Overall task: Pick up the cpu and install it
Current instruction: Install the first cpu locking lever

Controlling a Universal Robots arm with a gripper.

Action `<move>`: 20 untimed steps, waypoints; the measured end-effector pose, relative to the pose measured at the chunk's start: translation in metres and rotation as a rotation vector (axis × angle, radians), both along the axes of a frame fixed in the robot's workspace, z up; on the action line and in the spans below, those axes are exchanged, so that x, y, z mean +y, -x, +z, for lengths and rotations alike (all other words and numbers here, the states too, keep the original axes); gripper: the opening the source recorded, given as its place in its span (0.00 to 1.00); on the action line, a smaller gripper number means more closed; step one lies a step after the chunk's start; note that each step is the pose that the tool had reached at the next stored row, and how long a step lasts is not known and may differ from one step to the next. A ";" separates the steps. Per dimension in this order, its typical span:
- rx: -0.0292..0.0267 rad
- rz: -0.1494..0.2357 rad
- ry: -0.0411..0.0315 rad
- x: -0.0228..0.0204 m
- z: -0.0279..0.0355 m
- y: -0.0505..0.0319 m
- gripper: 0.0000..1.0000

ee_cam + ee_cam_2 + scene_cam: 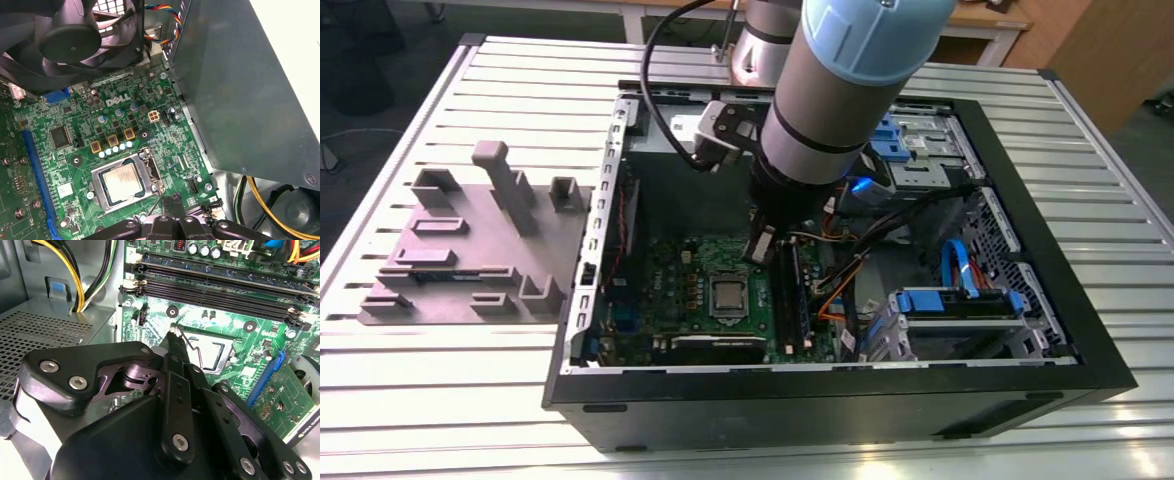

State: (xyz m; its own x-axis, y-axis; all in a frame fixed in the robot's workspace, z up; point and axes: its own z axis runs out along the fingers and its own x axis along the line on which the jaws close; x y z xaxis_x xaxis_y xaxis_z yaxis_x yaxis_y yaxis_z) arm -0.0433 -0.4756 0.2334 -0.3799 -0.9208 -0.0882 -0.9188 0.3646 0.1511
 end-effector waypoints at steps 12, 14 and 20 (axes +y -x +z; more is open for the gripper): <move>0.0000 0.073 0.0002 -0.0011 -0.0001 0.0003 0.10; -0.0002 0.085 0.0000 -0.0020 -0.0006 0.0003 0.10; -0.0032 0.142 0.0017 -0.0031 -0.0019 0.0006 0.10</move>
State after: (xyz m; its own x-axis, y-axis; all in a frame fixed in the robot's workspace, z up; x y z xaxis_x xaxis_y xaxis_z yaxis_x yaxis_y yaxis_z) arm -0.0439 -0.4787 0.2315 -0.2452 -0.9655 -0.0876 -0.9617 0.2308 0.1476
